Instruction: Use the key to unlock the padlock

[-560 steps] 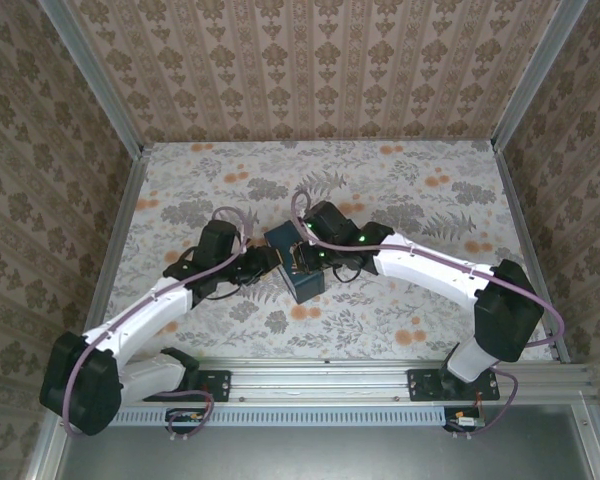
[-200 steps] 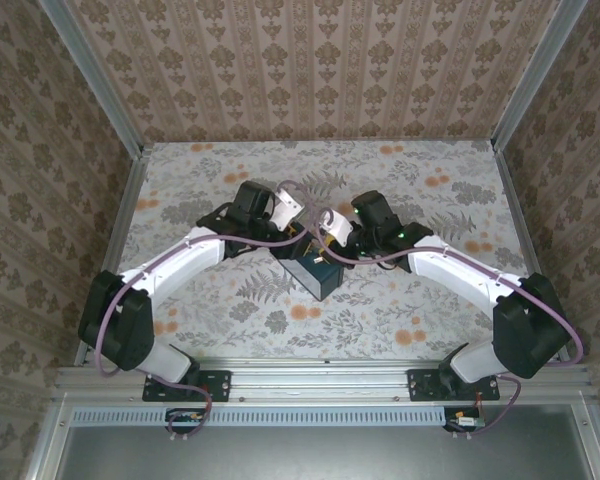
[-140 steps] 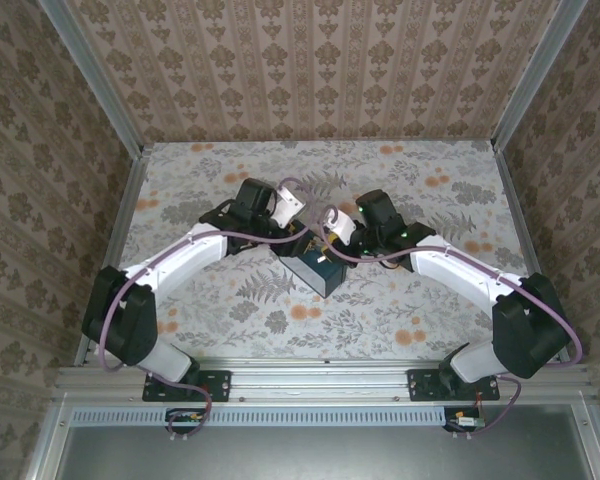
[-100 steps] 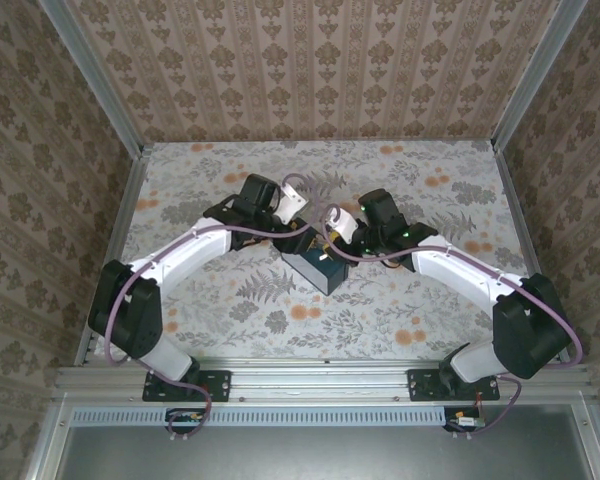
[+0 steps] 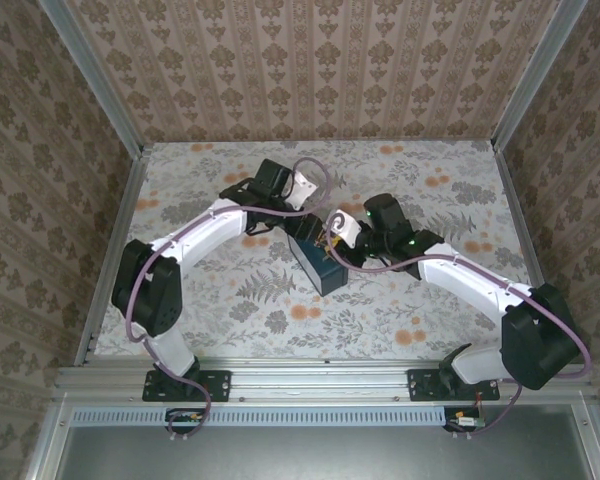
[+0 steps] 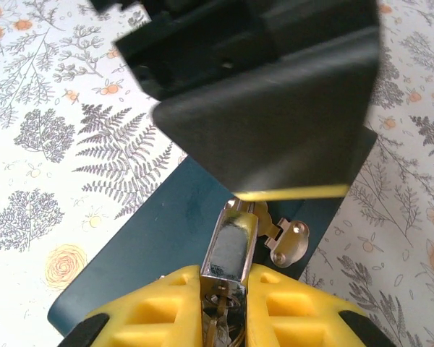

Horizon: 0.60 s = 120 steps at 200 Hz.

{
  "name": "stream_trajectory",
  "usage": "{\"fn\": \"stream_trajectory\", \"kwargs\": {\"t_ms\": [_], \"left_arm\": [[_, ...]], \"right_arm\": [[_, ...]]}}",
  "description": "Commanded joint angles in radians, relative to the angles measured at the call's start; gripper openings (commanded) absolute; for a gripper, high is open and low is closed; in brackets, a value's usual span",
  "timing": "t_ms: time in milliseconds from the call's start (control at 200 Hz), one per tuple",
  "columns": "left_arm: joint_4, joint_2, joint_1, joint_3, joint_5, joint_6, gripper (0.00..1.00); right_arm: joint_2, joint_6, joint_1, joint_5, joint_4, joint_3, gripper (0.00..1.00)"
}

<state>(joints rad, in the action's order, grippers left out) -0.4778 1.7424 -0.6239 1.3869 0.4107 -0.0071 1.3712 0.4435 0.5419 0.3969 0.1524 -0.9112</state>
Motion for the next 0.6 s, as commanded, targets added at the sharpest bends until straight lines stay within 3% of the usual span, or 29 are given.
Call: {"fn": "stream_trajectory", "kwargs": {"t_ms": [0,55,245,315,595], "left_arm": [[-0.047,0.015,-0.004,0.041,0.003,-0.03,0.63],[-0.06,-0.006,0.012,0.031,0.005,-0.019,0.63],[-0.041,-0.15,0.123,-0.09,0.172,0.07,0.64],[-0.061,-0.184,0.126,-0.111,0.205,0.13,0.66],[-0.047,-0.187,0.034,-0.144,0.083,0.245,0.74]], "right_arm": [[-0.023,0.042,0.01,0.014,-0.038,0.012,0.18],[-0.021,0.034,0.009,0.009,-0.045,0.013,0.18],[-0.001,0.017,0.0,0.028,-0.041,0.007,0.18],[0.003,0.007,-0.006,0.058,-0.049,0.004,0.18],[0.064,-0.05,-0.049,0.156,-0.036,-0.033,0.18]]}}
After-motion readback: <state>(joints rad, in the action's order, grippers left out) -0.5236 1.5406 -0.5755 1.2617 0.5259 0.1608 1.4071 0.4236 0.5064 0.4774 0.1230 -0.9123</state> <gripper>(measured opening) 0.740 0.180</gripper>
